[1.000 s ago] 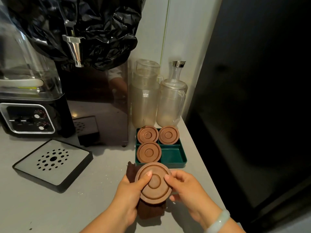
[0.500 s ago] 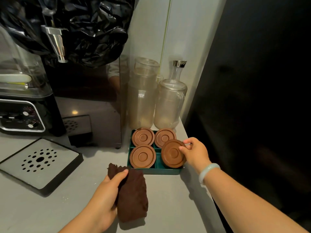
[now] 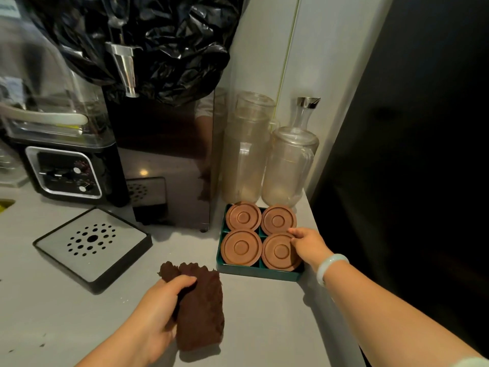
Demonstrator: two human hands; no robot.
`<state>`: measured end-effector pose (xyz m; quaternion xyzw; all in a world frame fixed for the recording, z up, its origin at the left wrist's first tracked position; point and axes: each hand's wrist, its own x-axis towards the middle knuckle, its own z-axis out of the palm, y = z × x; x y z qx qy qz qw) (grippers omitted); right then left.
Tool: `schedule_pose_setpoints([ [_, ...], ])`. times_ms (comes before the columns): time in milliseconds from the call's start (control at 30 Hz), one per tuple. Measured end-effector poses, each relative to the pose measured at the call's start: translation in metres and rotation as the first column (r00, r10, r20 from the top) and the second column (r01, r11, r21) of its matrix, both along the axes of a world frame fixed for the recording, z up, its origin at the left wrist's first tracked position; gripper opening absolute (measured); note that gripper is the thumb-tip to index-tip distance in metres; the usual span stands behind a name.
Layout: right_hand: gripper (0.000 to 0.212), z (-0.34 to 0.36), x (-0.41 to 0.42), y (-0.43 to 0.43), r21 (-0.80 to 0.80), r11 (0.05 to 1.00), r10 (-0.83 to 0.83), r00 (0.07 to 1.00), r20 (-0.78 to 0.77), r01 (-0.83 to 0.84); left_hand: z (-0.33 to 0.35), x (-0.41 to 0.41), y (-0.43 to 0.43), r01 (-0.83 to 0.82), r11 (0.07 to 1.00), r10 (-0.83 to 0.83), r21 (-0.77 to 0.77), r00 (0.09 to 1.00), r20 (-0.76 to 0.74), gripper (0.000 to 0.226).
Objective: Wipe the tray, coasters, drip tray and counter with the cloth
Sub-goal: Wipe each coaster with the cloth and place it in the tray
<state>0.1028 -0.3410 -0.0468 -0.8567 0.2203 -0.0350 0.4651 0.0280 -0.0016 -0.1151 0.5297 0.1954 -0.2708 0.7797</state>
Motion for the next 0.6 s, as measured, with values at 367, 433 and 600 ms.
schedule_pose_setpoints([
  [367, 0.018, 0.062, -0.091, 0.120, 0.163, 0.940, 0.242, 0.923, 0.298, -0.299, 0.131, -0.033, -0.018, -0.199, 0.965, 0.166, -0.172, 0.967, -0.191, 0.029],
  [433, 0.041, 0.065, -0.104, 0.155, 0.431, 0.814, 0.386, 0.917, 0.101, -0.390, 0.135, -0.033, -0.012, -0.200, 0.954, 0.160, -0.222, 0.970, -0.185, 0.032],
  [600, 0.034, 0.058, -0.105, 0.214, 0.816, 0.513, 0.414, 0.910, 0.036, -0.266, 0.132, -0.027, 0.022, -0.139, 0.981, 0.149, -0.139, 0.987, 0.064, 0.020],
])
